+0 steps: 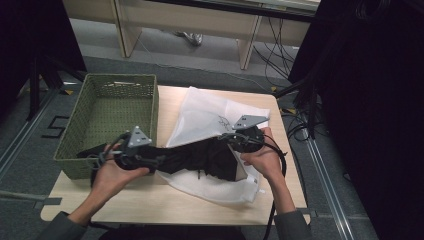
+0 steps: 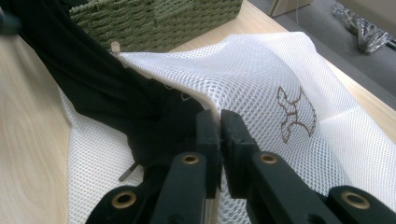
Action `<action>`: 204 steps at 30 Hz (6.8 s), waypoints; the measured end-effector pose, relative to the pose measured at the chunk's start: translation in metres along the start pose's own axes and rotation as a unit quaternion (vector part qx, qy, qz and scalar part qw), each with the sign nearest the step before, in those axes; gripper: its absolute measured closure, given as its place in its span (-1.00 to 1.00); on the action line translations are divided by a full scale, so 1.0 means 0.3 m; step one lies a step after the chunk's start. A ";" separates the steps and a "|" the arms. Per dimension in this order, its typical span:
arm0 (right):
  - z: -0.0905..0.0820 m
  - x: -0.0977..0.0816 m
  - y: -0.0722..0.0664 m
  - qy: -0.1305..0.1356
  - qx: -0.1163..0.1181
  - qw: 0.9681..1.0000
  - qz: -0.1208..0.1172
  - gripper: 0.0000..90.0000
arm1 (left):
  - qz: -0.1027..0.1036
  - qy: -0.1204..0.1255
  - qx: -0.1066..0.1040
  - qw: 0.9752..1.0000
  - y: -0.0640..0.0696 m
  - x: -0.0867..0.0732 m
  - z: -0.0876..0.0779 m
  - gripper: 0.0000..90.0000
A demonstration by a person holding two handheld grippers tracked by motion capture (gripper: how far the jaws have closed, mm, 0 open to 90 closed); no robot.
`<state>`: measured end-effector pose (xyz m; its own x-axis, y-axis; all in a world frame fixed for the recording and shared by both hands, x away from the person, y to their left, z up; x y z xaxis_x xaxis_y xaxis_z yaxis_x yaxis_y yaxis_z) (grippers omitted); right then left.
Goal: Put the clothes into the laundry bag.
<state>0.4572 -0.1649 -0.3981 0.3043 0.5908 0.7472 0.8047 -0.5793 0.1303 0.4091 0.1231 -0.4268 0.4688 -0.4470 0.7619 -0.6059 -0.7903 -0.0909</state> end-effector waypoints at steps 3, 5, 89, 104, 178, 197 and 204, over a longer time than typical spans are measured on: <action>0.003 0.001 0.000 0.002 -0.006 1.000 -0.001 0.94 | -0.023 -0.014 0.007 1.000 -0.058 -0.031 0.000 -0.28; 0.003 0.000 -0.001 -0.001 -0.003 1.000 0.002 0.94 | -0.041 -0.020 -0.004 0.999 -0.085 -0.054 0.010 -0.26; -0.008 -0.028 0.026 -0.007 -0.002 1.000 0.023 0.94 | -0.041 0.070 -0.084 0.993 -0.009 0.083 -0.072 0.96; -0.024 -0.028 0.041 0.001 -0.010 1.000 0.023 0.94 | 0.025 0.081 -0.242 0.967 0.522 0.276 0.082 0.95; -0.020 -0.006 -0.024 -0.011 0.008 1.000 0.001 0.94 | 0.010 0.010 -0.121 0.993 0.398 -0.044 0.229 -0.35; -0.018 0.001 -0.048 -0.013 0.015 1.000 -0.002 0.94 | 0.102 0.004 -0.001 0.995 0.452 0.076 0.497 0.83; -0.019 -0.002 -0.037 -0.016 0.011 1.000 0.014 0.95 | 0.006 0.044 0.054 0.998 0.332 0.130 0.588 0.80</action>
<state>0.4451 -0.1621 -0.3963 0.3433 0.5920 0.7292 0.8063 -0.5840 0.0945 0.4803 -0.0470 -0.5192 0.4001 -0.4225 0.8133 -0.5367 -0.8273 -0.1658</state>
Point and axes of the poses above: each handheld gripper's, and its own axes: z roughly forward along the jaws, x roughly out of its top, y roughly to its right, the point moved 6 cm from there along z, roughly forward along the jaws, and after that the axes turned 1 degree about x, right-handed, at the moved point
